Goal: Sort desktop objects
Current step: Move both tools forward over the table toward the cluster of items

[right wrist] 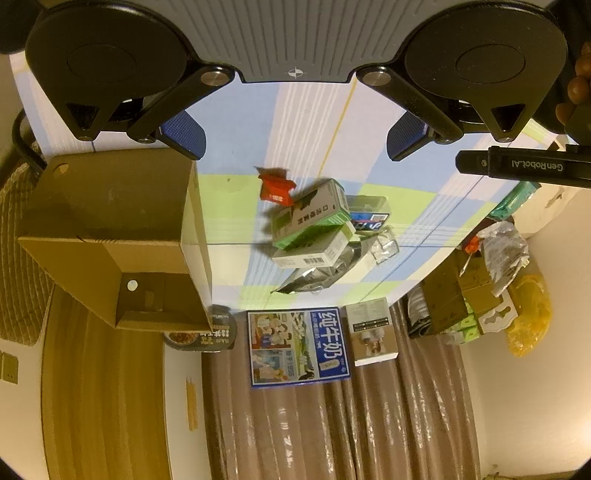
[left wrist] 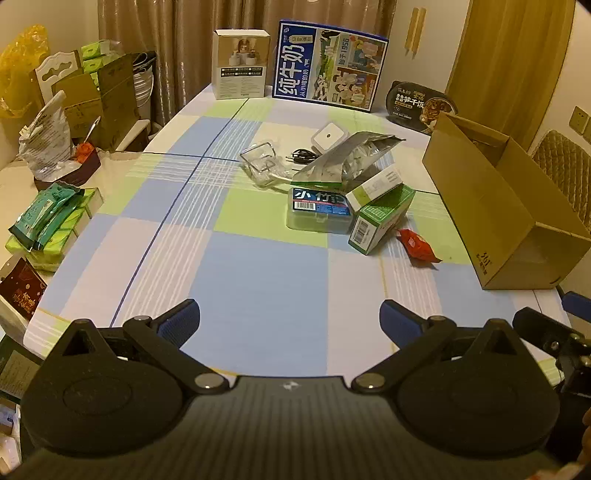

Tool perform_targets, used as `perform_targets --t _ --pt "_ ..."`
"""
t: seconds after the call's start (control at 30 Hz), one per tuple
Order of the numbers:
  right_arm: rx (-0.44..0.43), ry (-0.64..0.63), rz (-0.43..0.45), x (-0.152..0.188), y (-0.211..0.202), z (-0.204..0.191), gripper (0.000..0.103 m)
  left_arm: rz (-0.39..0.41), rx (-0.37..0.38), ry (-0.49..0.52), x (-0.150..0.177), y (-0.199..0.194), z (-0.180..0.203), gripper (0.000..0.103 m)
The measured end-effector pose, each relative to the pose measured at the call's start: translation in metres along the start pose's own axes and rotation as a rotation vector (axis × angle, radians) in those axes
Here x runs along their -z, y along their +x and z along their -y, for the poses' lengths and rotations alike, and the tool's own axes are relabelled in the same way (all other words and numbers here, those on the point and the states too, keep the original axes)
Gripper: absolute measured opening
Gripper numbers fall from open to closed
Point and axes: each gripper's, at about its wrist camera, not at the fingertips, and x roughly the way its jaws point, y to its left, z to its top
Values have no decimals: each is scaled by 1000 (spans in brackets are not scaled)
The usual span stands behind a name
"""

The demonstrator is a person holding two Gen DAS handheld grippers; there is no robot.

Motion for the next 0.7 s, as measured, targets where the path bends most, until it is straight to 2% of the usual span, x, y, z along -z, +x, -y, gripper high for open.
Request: perform_targets --t 0.7 --pt "4 63 -42 8 10 16 101 -22 16 0 4 8 4 102"
